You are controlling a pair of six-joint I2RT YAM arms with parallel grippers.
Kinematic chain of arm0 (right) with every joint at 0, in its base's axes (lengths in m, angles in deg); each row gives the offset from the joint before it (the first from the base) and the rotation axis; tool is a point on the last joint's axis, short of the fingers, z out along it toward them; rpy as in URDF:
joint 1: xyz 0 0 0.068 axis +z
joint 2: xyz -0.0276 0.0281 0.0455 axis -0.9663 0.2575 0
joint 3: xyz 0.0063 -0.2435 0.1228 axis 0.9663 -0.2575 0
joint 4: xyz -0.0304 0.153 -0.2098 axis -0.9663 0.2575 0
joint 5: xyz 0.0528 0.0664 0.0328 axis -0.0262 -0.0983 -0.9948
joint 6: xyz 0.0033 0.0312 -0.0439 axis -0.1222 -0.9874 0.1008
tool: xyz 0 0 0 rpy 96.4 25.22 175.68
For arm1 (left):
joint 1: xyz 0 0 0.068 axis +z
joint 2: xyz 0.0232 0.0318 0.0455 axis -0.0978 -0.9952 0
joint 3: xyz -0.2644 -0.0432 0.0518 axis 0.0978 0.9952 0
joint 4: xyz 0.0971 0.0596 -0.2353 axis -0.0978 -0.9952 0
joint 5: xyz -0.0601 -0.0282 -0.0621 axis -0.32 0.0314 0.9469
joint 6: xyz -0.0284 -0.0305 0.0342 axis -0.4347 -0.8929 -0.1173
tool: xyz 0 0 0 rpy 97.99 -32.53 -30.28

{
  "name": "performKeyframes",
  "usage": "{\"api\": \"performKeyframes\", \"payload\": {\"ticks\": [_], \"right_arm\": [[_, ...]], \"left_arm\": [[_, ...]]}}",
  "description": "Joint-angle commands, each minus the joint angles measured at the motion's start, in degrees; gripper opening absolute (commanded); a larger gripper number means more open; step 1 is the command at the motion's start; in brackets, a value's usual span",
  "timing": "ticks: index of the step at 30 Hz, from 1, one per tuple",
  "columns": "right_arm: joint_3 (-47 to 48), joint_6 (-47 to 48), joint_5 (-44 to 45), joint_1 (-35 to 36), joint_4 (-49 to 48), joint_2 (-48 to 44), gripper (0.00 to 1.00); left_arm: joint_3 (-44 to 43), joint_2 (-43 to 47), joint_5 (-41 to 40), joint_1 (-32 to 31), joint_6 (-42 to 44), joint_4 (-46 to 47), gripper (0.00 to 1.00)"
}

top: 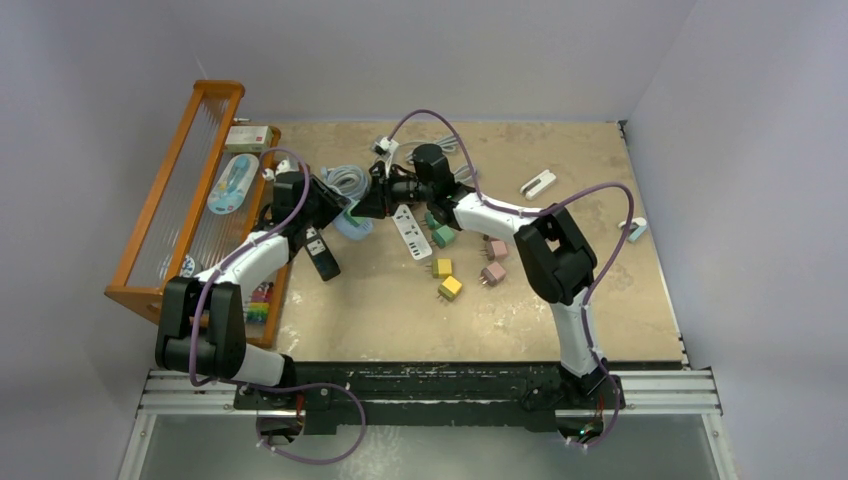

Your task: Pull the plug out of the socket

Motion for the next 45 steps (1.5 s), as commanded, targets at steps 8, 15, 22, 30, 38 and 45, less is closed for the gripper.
{"api": "performKeyframes", "payload": {"ticks": [8,15,22,30,38,45], "right_arm": [[2.2,2.3,-4.1,-0.2,-0.8,-3.1,0.00],[-0.1,-0.9,-8.3,-8.3,-3.8,-10.6,0.00],[0.2,-1.1,-9.5,-13.0,-1.9,-19.9,0.00],[-0.6,2.3,-7.4,-14.8,3.2,-24.2,0.00],[-11.5,-1.6,-5.2,-22.1,1.4,-27.2,0.00],[-17.0,-1.9,1.6,-27.4,9.5,-26.2,0.00]], "left_arm": [[-2.9,1.8,-0.2,0.5,0.4,4.5,0.00],[-2.8,1.8,-0.9,0.7,0.7,3.8,0.00],[-3.2,1.7,-3.5,1.1,1.0,1.8,0.00],[-4.1,0.9,-5.5,1.3,1.9,-1.0,0.00],[-4.3,0.7,-5.9,1.4,1.9,-1.5,0.00],[-4.3,-0.7,-4.5,1.4,1.3,-1.0,0.00]]}}
